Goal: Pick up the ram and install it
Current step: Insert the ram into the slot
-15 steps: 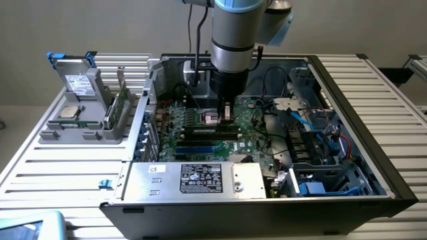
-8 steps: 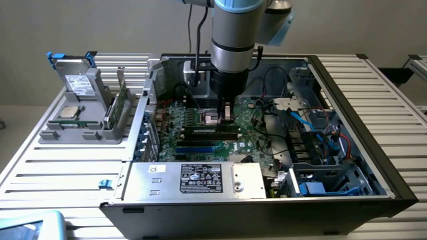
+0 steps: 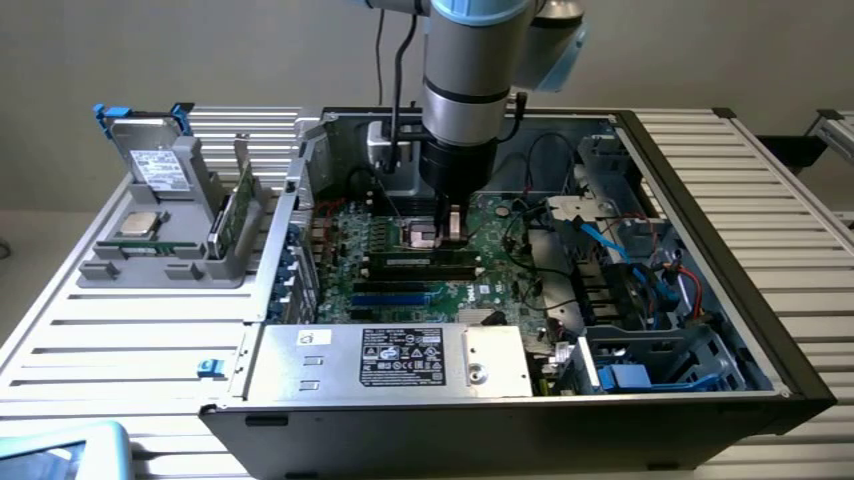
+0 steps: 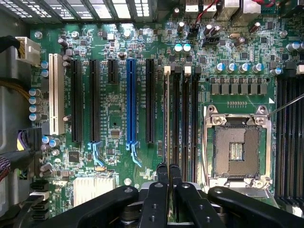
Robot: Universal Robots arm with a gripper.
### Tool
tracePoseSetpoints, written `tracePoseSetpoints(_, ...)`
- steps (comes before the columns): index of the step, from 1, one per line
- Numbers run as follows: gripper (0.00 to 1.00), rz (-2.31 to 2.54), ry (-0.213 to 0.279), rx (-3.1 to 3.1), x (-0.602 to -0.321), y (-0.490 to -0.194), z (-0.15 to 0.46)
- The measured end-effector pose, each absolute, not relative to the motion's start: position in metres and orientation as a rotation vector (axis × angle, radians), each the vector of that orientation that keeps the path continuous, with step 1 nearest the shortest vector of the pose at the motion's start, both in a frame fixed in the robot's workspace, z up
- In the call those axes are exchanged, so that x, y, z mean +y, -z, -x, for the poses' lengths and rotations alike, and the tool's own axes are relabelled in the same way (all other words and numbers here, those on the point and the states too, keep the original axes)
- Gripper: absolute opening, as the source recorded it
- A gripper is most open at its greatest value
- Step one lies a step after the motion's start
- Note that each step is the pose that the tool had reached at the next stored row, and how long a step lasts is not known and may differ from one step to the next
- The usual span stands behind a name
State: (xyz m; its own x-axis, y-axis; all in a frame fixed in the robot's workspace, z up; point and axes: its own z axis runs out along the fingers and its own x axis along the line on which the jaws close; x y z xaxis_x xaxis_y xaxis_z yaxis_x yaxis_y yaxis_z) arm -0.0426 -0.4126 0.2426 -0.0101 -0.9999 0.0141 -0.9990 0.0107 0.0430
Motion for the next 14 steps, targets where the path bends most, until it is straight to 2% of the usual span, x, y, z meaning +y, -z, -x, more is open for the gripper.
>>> tracePoseSetpoints(14, 0.13, -2.178, 0.038, -2.201, -0.4119, -0.2416, 0.0418)
